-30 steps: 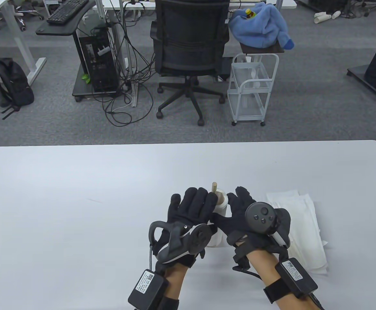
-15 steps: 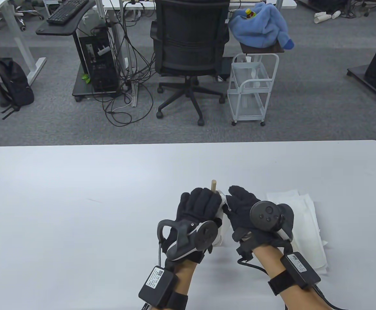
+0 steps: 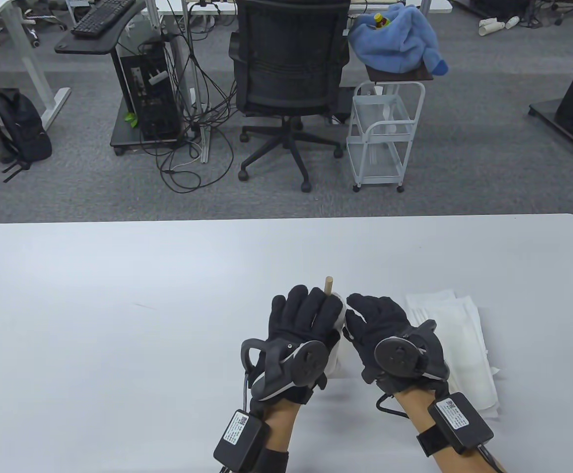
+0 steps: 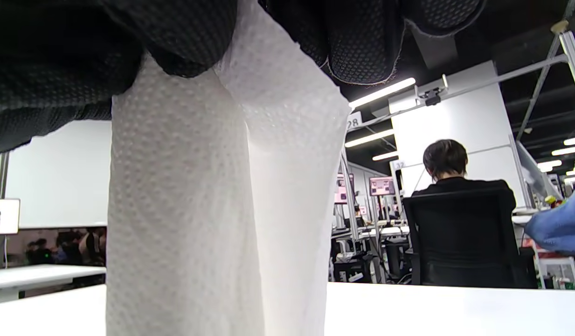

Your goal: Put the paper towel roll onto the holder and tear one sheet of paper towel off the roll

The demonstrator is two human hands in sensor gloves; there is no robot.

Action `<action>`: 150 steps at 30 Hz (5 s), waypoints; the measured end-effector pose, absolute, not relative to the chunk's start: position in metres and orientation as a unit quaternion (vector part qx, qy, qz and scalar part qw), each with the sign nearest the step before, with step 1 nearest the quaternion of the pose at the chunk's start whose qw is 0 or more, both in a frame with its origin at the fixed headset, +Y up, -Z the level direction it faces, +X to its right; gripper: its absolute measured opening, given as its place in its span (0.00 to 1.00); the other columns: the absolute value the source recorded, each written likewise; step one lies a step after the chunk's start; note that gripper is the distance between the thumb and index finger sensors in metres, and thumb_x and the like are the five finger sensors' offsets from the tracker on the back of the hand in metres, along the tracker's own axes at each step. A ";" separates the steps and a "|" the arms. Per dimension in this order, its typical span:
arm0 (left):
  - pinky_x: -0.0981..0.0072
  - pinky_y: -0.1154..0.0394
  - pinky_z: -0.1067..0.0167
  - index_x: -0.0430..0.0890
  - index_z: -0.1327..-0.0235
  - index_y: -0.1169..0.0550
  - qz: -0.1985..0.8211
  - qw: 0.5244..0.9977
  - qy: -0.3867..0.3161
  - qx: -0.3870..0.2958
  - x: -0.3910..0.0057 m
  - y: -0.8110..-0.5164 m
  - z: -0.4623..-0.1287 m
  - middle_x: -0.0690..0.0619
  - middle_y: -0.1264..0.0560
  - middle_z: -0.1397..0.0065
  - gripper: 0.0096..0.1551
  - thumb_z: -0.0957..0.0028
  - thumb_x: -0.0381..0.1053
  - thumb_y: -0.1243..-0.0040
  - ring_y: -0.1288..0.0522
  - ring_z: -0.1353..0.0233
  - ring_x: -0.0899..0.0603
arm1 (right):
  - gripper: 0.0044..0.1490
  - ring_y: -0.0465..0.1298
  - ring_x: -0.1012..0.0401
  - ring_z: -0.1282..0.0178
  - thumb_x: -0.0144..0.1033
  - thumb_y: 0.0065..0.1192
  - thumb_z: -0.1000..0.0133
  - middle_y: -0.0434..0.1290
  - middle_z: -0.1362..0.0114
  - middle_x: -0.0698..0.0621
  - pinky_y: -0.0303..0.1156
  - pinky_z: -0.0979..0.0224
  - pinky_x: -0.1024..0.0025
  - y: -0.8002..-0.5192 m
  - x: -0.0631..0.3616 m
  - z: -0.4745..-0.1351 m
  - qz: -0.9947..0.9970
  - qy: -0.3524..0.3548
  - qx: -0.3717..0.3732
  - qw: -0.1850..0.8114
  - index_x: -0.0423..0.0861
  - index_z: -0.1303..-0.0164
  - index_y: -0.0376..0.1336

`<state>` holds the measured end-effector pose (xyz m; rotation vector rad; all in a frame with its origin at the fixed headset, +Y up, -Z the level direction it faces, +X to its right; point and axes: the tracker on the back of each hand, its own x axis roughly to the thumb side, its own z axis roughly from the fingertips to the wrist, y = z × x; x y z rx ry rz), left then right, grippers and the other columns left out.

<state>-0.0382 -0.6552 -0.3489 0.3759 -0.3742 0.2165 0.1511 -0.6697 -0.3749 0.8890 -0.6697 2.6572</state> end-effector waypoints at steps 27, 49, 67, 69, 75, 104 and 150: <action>0.39 0.49 0.20 0.68 0.28 0.55 0.120 0.957 -0.196 0.177 -0.039 -0.657 -0.351 0.64 0.58 0.18 0.43 0.46 0.57 0.43 0.54 0.13 0.42 | 0.25 0.69 0.44 0.28 0.42 0.61 0.46 0.65 0.25 0.46 0.60 0.26 0.41 -0.701 0.153 -0.376 0.929 -0.159 0.314 0.118 0.48 0.39 0.67; 0.39 0.47 0.21 0.69 0.28 0.54 0.128 0.957 -0.189 0.178 -0.039 -0.659 -0.351 0.65 0.58 0.18 0.43 0.46 0.57 0.43 0.53 0.13 0.43 | 0.25 0.73 0.45 0.31 0.42 0.63 0.48 0.69 0.27 0.47 0.64 0.28 0.43 -0.728 0.155 -0.389 0.943 -0.034 0.295 0.152 0.51 0.41 0.69; 0.38 0.47 0.21 0.69 0.28 0.54 0.128 0.957 -0.187 0.179 -0.040 -0.659 -0.351 0.65 0.58 0.18 0.43 0.46 0.57 0.43 0.53 0.14 0.42 | 0.25 0.72 0.45 0.31 0.41 0.65 0.50 0.71 0.28 0.45 0.63 0.28 0.43 -0.764 0.155 -0.398 0.948 0.149 0.240 0.143 0.49 0.43 0.71; 0.38 0.47 0.21 0.69 0.28 0.54 0.126 0.958 -0.185 0.180 -0.040 -0.659 -0.351 0.65 0.58 0.18 0.43 0.46 0.57 0.43 0.53 0.14 0.42 | 0.25 0.71 0.45 0.30 0.41 0.65 0.50 0.71 0.29 0.45 0.63 0.28 0.43 -0.763 0.156 -0.397 0.948 0.158 0.237 0.140 0.49 0.43 0.72; 0.38 0.47 0.21 0.69 0.28 0.54 0.126 0.958 -0.185 0.181 -0.039 -0.659 -0.350 0.65 0.58 0.18 0.43 0.46 0.57 0.43 0.52 0.14 0.42 | 0.25 0.71 0.45 0.30 0.41 0.65 0.50 0.71 0.29 0.46 0.63 0.28 0.43 -0.762 0.154 -0.396 0.949 0.176 0.232 0.121 0.49 0.44 0.72; 0.36 0.49 0.22 0.69 0.28 0.53 0.121 0.958 -0.178 0.189 -0.038 -0.659 -0.350 0.63 0.57 0.18 0.42 0.46 0.57 0.42 0.53 0.14 0.40 | 0.24 0.63 0.43 0.24 0.40 0.70 0.55 0.71 0.30 0.44 0.56 0.23 0.42 -0.724 0.179 -0.367 0.928 0.316 0.159 0.118 0.45 0.51 0.77; 0.36 0.44 0.23 0.68 0.28 0.52 0.133 0.957 -0.180 0.183 -0.035 -0.660 -0.351 0.63 0.57 0.19 0.42 0.46 0.56 0.41 0.49 0.15 0.39 | 0.23 0.56 0.44 0.20 0.44 0.58 0.45 0.52 0.19 0.46 0.51 0.21 0.44 -0.757 0.346 -0.467 0.997 0.046 -0.054 -0.031 0.56 0.39 0.67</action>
